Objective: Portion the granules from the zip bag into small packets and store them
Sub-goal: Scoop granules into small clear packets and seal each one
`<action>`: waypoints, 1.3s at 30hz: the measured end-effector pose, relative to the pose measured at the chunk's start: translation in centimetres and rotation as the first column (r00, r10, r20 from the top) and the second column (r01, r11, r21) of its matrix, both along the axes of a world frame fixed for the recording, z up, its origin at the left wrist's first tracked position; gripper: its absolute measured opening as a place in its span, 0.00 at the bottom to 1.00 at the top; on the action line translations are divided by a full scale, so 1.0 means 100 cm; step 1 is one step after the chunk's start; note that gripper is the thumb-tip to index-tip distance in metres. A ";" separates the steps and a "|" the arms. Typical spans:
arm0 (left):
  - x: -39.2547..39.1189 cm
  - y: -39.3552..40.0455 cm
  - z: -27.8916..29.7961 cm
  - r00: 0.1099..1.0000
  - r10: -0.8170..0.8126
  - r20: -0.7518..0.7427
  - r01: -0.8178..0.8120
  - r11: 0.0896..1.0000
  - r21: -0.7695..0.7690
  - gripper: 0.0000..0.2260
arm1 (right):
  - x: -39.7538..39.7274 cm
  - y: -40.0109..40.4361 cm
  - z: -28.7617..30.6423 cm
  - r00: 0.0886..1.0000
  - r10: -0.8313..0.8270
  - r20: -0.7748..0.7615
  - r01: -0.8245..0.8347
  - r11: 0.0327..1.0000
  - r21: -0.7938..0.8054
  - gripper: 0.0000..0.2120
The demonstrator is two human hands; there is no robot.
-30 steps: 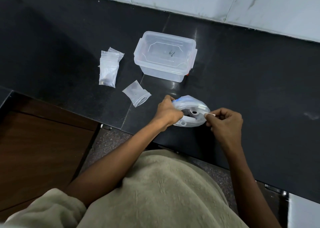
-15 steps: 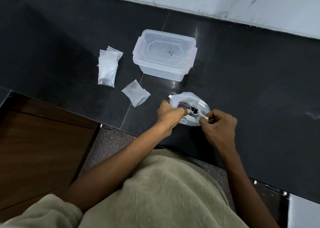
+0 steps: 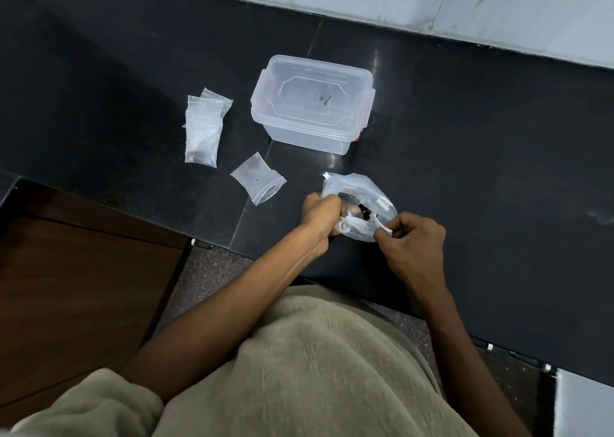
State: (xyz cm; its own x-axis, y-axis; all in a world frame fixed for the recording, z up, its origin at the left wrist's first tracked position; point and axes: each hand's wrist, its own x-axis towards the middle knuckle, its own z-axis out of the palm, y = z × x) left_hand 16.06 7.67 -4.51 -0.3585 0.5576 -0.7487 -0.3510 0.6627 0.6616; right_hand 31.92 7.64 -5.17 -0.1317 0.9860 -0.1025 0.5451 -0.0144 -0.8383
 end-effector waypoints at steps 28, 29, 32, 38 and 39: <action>-0.003 -0.007 -0.005 0.899 -0.245 -0.364 0.281 0.959 0.047 0.17 | 0.012 0.013 0.017 0.863 -0.331 -0.381 0.103 0.855 -0.509 0.12; -0.003 -0.007 -0.005 0.905 -0.224 -0.363 0.258 0.965 0.048 0.15 | 0.012 0.012 0.017 0.882 -0.323 -0.341 0.130 0.866 -0.484 0.12; -0.004 -0.006 -0.006 0.921 -0.174 -0.349 0.208 0.976 0.063 0.13 | 0.009 0.011 0.019 0.911 -0.326 -0.251 0.196 0.880 -0.433 0.11; 0.000 -0.007 -0.007 0.902 -0.160 -0.402 0.200 0.978 0.059 0.11 | 0.000 0.009 0.033 0.937 -0.333 -0.105 0.279 0.894 -0.350 0.08; 0.001 -0.007 -0.007 0.896 -0.166 -0.411 0.207 0.977 0.059 0.11 | -0.002 0.009 0.036 0.942 -0.325 -0.078 0.283 0.900 -0.331 0.08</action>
State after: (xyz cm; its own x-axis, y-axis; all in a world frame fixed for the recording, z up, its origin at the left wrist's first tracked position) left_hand 16.12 6.96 -5.19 -0.4990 0.7070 -0.5012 0.0818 0.6142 0.7849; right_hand 31.73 8.53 -1.60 0.1370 0.9007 -0.4123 0.3607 -0.4330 -0.8261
